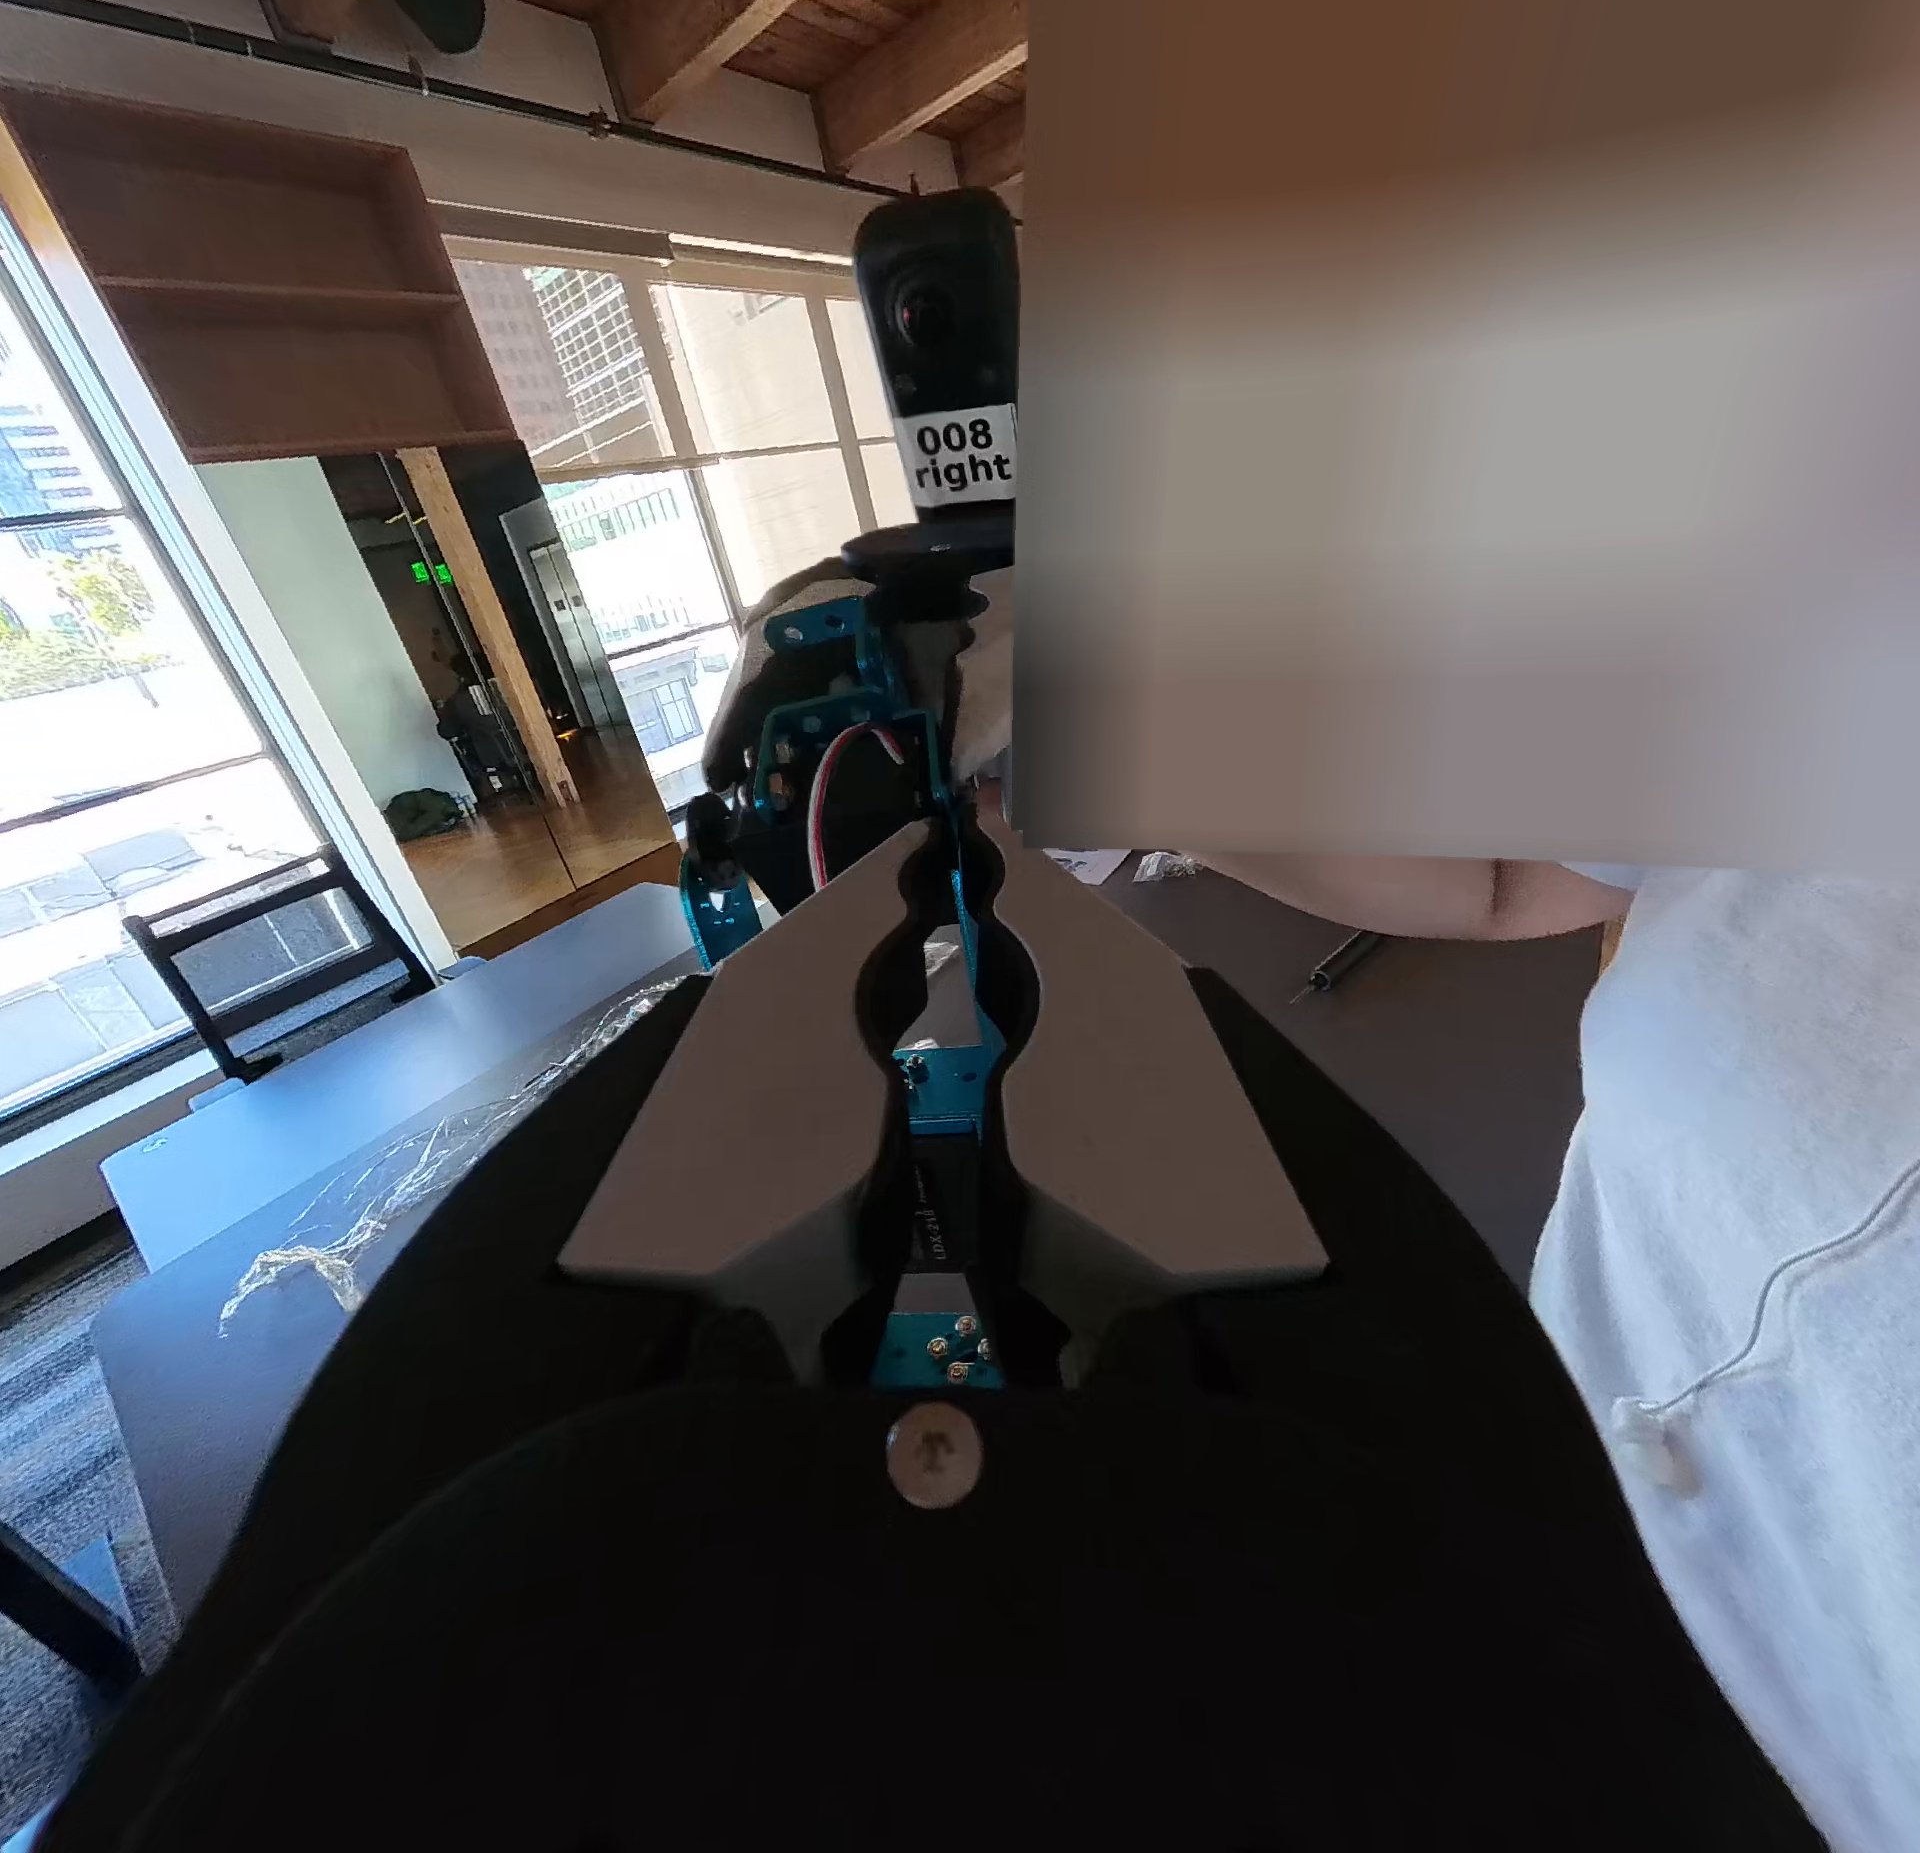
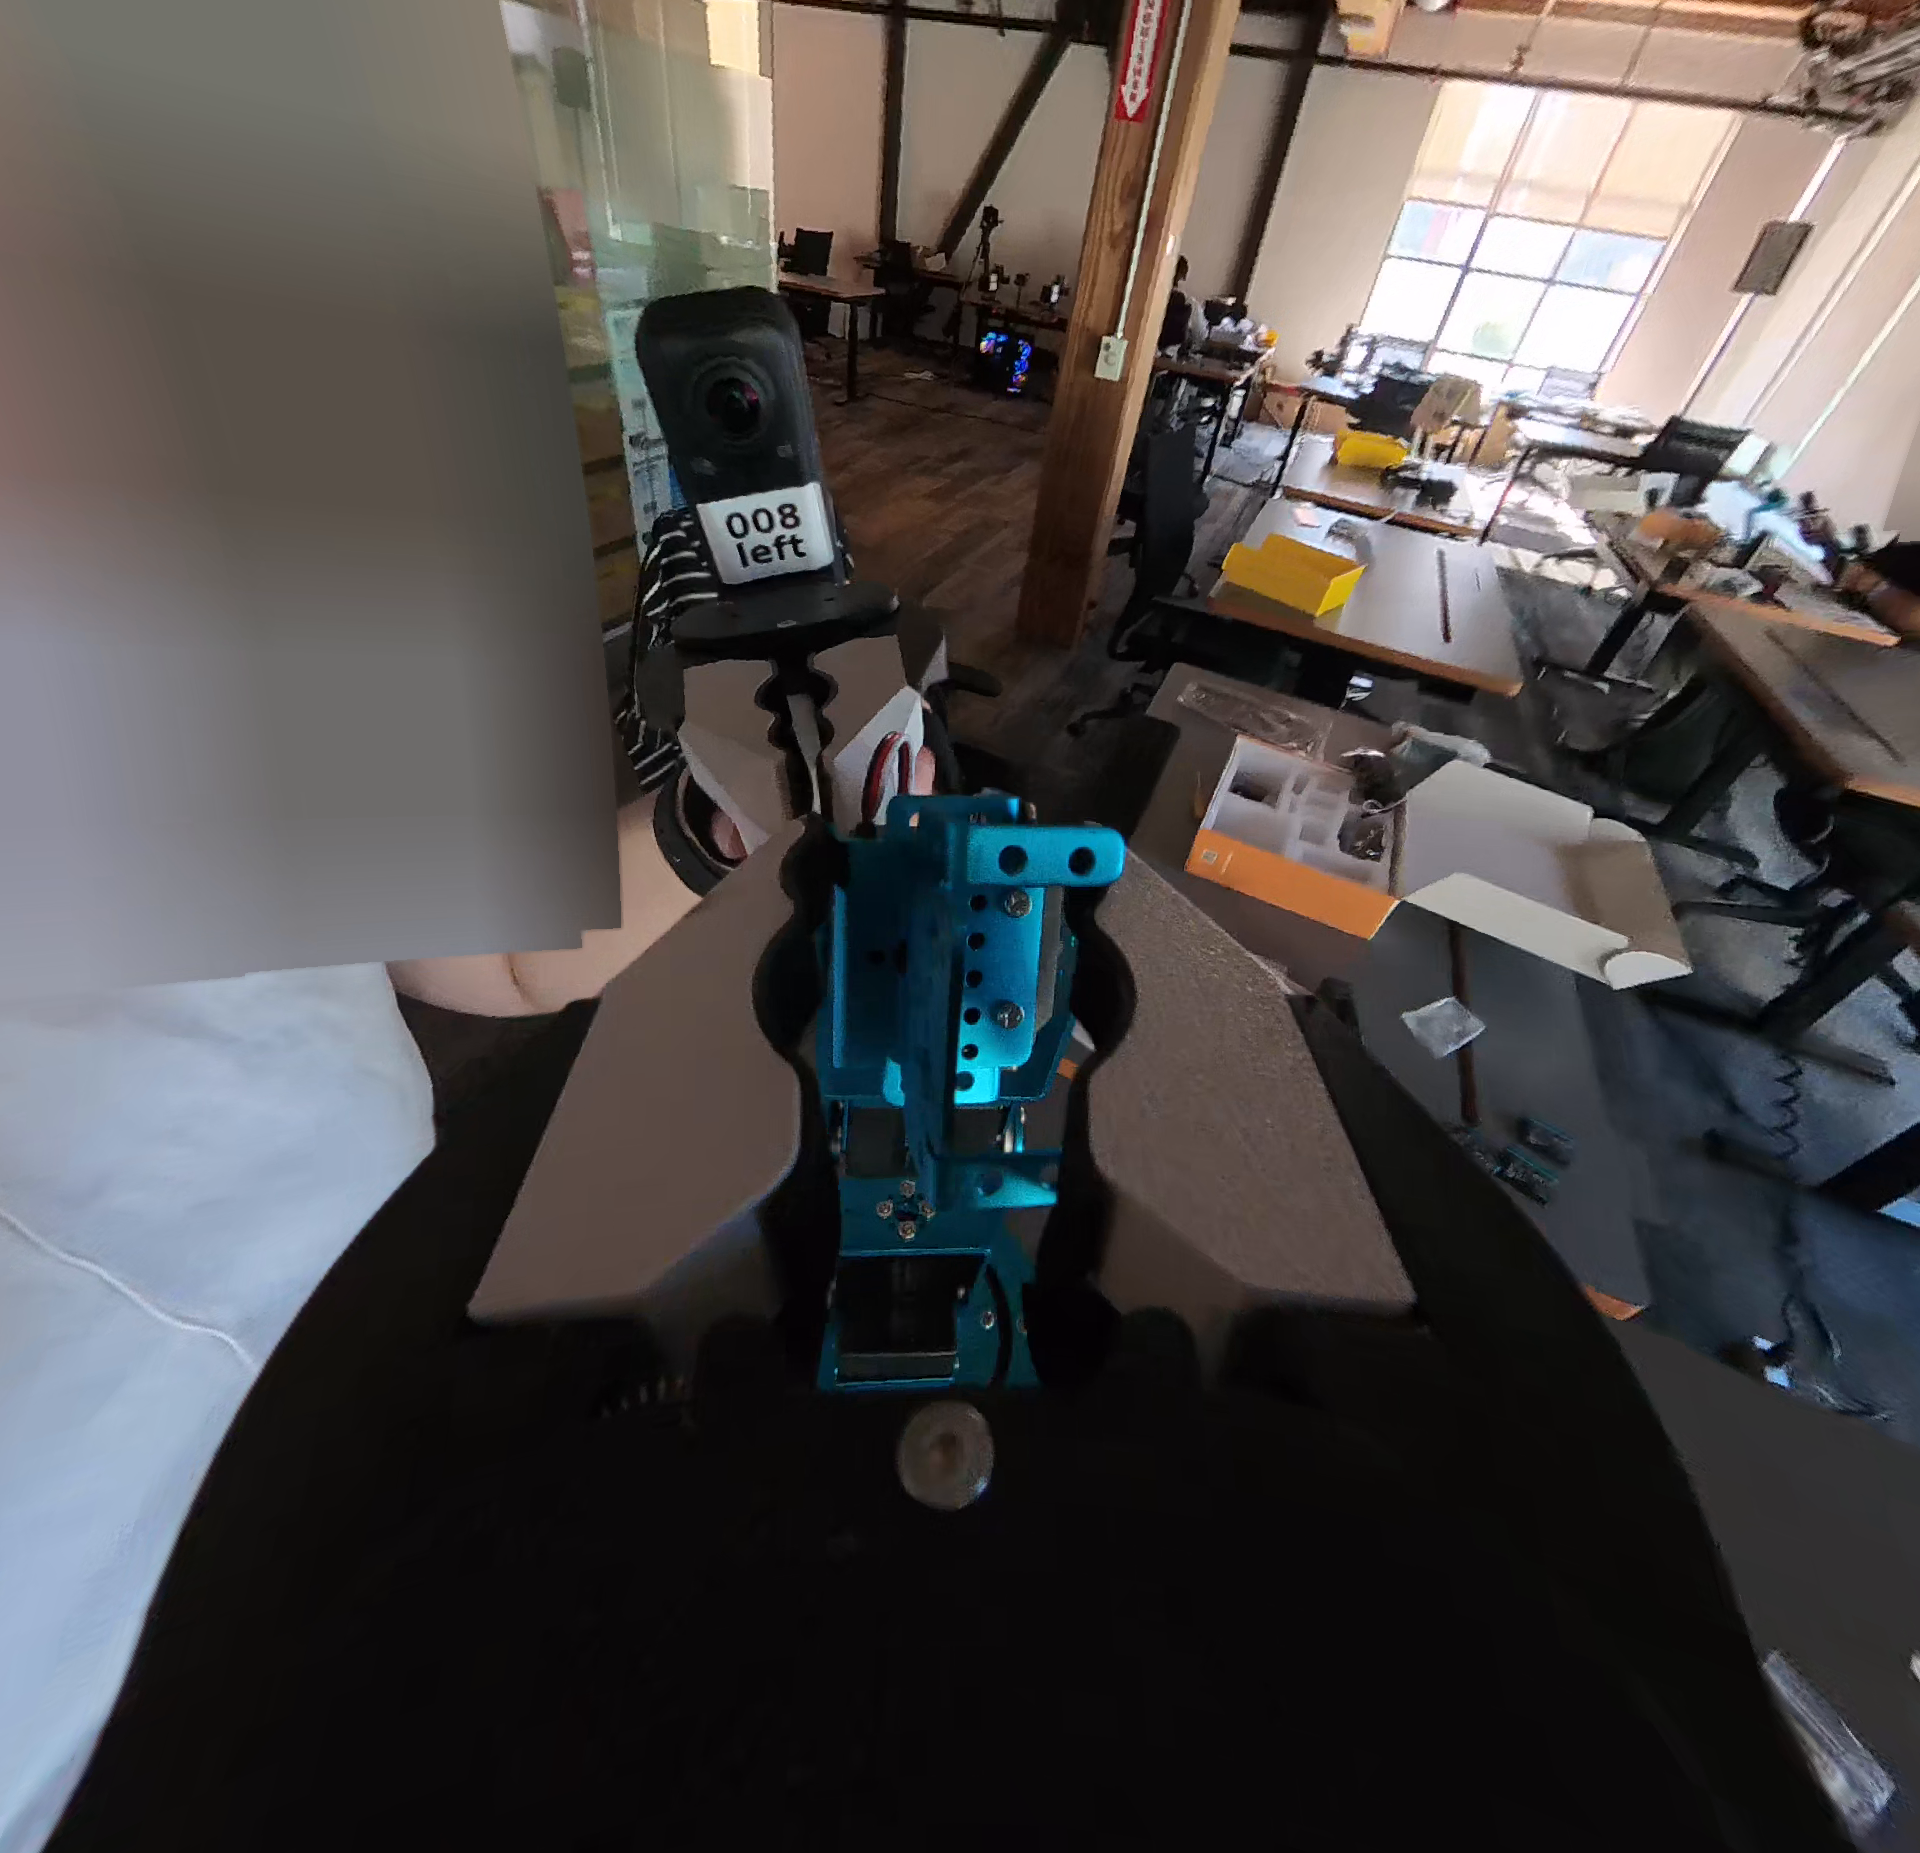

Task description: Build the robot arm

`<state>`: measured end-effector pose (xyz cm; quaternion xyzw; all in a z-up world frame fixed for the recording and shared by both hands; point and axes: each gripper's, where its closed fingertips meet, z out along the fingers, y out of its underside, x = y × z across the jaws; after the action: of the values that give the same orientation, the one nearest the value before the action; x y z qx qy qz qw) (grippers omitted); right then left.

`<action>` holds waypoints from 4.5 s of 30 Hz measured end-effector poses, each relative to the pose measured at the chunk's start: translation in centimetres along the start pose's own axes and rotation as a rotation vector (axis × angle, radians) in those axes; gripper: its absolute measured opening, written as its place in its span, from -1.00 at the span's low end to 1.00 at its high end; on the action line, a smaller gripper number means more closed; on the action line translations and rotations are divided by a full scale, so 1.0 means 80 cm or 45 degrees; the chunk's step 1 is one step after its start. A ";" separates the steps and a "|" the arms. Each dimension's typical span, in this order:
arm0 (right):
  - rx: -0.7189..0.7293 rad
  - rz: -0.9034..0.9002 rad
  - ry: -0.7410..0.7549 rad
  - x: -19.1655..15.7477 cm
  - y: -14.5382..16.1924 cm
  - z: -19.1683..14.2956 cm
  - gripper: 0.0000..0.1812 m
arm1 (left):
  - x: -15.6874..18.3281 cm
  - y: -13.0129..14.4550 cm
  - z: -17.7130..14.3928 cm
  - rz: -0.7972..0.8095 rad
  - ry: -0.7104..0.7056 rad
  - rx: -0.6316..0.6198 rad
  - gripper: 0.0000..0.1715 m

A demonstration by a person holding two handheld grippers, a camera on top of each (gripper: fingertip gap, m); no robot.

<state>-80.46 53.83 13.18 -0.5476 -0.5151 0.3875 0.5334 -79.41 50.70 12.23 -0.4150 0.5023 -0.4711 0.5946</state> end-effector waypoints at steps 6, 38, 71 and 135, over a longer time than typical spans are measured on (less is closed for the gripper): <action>-0.091 -0.027 -0.036 0.000 0.002 0.002 -0.51 | 0.000 0.001 -0.001 -0.008 0.011 0.022 -1.00; -0.203 0.004 -0.004 0.001 0.002 0.006 -0.52 | 0.002 0.018 0.000 -0.124 0.022 -0.097 -0.98; -0.260 -0.062 -0.045 -0.006 0.004 0.011 -0.50 | 0.014 0.032 0.012 0.043 0.084 0.061 -0.99; -0.156 -0.109 -0.231 -0.007 0.009 0.017 -0.49 | 0.017 0.030 0.012 0.250 0.067 0.083 -0.98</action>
<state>-81.79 53.61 12.20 -0.5193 -0.6069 0.3801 0.4665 -78.07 49.93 9.81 -0.3319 0.5401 -0.4375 0.6377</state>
